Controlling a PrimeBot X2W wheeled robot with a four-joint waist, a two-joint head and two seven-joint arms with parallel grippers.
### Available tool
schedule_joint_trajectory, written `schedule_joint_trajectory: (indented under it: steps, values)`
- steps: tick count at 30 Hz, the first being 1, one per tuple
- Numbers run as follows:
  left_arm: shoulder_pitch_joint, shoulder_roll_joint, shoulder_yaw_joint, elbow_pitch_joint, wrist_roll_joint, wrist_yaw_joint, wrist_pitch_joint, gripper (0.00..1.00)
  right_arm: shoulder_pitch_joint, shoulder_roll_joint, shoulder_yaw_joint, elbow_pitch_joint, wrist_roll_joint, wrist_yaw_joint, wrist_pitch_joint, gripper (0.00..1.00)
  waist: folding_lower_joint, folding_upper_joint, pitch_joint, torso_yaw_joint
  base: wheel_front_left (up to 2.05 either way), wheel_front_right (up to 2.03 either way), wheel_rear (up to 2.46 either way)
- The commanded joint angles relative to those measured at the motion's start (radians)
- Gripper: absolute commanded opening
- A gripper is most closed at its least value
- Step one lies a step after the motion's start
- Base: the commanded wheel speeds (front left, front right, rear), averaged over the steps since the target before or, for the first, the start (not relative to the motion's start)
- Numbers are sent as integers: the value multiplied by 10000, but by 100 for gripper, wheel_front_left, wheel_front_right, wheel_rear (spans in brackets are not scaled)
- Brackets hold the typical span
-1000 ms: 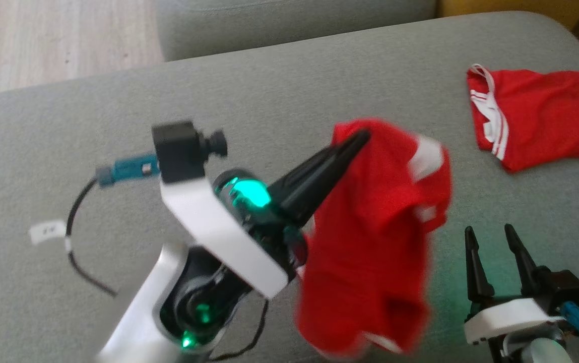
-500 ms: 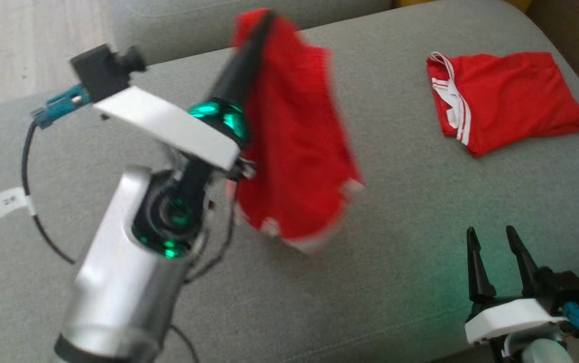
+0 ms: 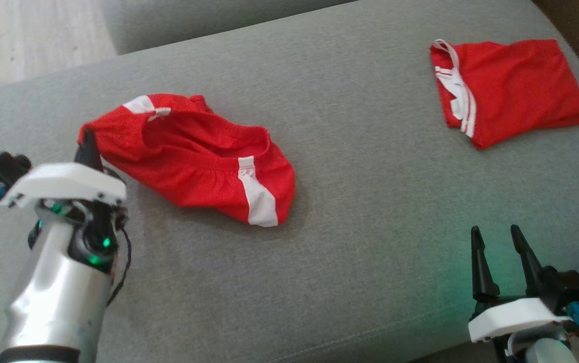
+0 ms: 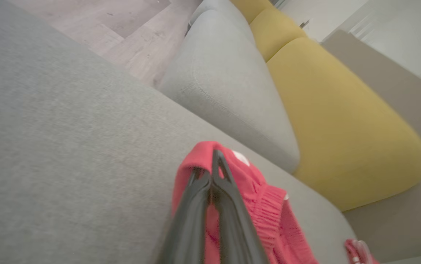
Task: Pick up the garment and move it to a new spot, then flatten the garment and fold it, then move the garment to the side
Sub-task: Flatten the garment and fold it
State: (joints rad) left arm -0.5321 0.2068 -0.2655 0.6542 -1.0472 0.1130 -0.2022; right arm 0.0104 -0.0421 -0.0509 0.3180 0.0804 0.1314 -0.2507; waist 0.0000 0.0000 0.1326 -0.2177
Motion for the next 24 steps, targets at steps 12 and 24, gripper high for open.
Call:
schedule_joint_trajectory:
  steps: [12,24]
  values:
    - [163,344,-1415,-596,4171,71,-589,100,-208,-81,239,-457,-382,-7,-111,100,0,0,-469,1006,0,0,0]
    - [3943,-248,-639,-5050,7120,-34,-594,100,265,-81,107,-770,-626,-7,-111,100,0,0,-894,1453,0,0,0]
